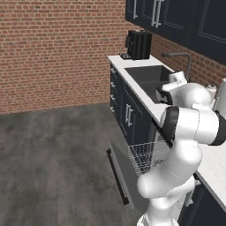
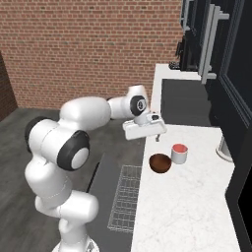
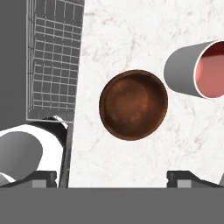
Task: Pick up the cup and bowl from the counter, place them in the dishwasher, and close the dishwasher door.
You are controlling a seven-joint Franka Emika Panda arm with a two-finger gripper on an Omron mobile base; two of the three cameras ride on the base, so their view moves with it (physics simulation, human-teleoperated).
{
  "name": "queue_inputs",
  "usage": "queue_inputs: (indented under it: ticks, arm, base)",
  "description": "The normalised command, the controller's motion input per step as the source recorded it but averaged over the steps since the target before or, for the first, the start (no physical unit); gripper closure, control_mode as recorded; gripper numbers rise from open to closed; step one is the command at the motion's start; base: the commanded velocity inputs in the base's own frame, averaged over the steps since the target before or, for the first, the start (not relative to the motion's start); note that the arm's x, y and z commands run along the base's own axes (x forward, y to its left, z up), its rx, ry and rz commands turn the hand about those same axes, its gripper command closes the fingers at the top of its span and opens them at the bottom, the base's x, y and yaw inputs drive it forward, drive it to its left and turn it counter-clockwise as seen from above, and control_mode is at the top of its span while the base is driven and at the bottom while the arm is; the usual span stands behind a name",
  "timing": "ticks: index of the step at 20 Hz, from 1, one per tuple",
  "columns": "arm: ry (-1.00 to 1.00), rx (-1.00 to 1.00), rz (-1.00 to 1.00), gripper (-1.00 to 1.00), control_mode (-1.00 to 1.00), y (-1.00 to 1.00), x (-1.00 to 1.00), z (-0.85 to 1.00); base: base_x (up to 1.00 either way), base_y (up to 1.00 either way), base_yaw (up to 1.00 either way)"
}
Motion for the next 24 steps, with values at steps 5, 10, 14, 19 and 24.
queue_inputs:
  ticks: [5, 10, 14, 19, 24]
  arm:
    - [0.0, 0.08, 0.0, -1.0, -1.0, -0.49, 0.16, -0.2]
    - [0.0, 0.08, 0.0, -1.0, -1.0, -0.37, 0.25, -0.06]
    - [-0.01, 0.0, 0.0, -1.0, -1.0, -0.11, 0.34, 0.0]
    - [0.0, 0.0, 0.0, -1.0, -1.0, -0.09, 0.36, -0.02]
    - [0.0, 0.0, 0.0, -1.0, -1.0, -0.15, 0.28, -0.09]
  base:
    - [0.0, 0.0, 0.0]
    - [0.0, 0.0, 0.0]
    - [0.0, 0.0, 0.0]
    - [0.0, 0.0, 0.0]
    - [0.0, 0.0, 0.0]
